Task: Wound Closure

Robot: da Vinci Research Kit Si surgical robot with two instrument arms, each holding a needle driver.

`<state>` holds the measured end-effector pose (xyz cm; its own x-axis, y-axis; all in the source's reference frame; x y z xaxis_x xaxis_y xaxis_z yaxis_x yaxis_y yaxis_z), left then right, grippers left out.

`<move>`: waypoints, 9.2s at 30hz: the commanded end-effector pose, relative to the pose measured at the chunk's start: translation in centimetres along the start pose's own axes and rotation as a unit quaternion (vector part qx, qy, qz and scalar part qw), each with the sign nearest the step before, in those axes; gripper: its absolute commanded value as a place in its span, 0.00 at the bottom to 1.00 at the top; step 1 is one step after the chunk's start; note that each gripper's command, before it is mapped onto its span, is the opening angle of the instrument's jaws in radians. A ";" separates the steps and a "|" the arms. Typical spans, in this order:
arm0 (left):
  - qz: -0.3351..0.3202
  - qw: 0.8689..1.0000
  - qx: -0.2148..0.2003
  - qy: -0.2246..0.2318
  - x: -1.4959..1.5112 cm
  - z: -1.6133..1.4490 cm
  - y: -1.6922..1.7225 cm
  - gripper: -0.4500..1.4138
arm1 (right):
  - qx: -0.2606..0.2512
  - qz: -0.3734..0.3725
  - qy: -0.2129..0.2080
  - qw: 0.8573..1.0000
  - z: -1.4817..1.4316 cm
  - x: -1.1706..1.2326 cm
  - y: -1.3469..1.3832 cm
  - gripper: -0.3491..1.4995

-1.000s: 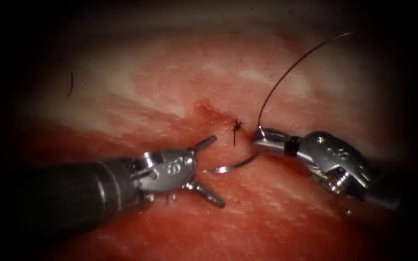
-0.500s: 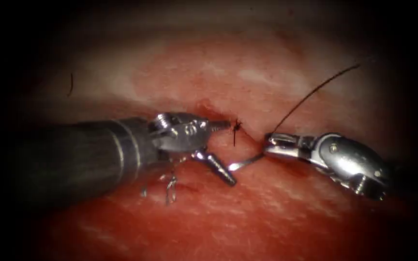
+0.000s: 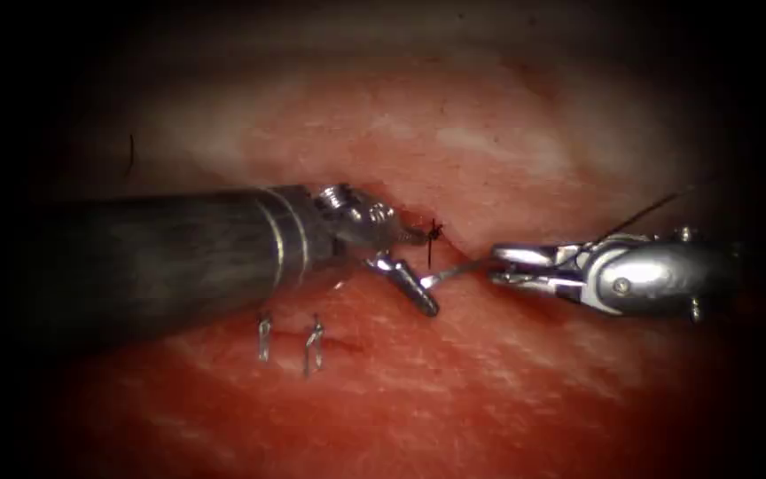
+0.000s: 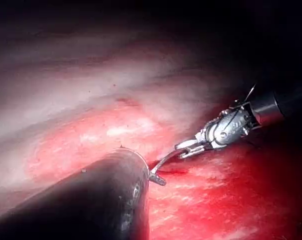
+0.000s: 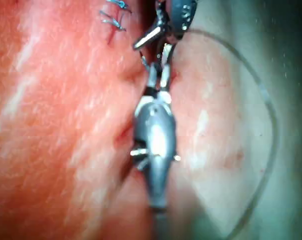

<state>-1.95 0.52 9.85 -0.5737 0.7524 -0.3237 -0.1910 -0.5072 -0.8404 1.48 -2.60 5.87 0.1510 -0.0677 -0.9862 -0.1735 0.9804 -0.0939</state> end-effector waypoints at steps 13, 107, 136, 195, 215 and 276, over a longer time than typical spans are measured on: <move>0.010 0.999 -0.019 -0.034 0.15 0.23 -0.11 0.52 | 0.002 -0.020 0.009 1.000 0.17 0.00 -0.05 0.00; -0.108 0.969 -0.033 0.219 -0.09 0.47 -0.01 0.00 | -0.179 0.067 -0.206 0.960 0.45 0.07 -0.09 0.00; 0.171 0.966 0.065 0.183 -0.32 0.64 -0.07 0.42 | -0.184 0.066 -0.247 0.949 -0.13 -0.44 0.27 0.00; 0.162 0.981 0.087 0.067 -0.62 1.30 -0.99 0.22 | -0.188 0.002 -0.255 0.949 0.04 -1.03 0.14 0.00; 0.152 0.985 0.073 0.046 -0.85 1.35 -0.86 0.22 | -0.183 -0.029 -0.254 0.949 0.15 -1.17 0.10 0.00; 0.149 0.985 0.069 0.042 -0.88 1.29 -0.78 0.28 | -0.116 -0.124 -0.274 0.946 0.20 -1.68 -0.64 0.00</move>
<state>-2.26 -0.24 11.30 -0.5535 0.5902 -0.5876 -0.1359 -0.7601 -0.6355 1.47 -3.08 7.55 0.6888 -0.1185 -0.7151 -0.2661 0.8763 -0.4016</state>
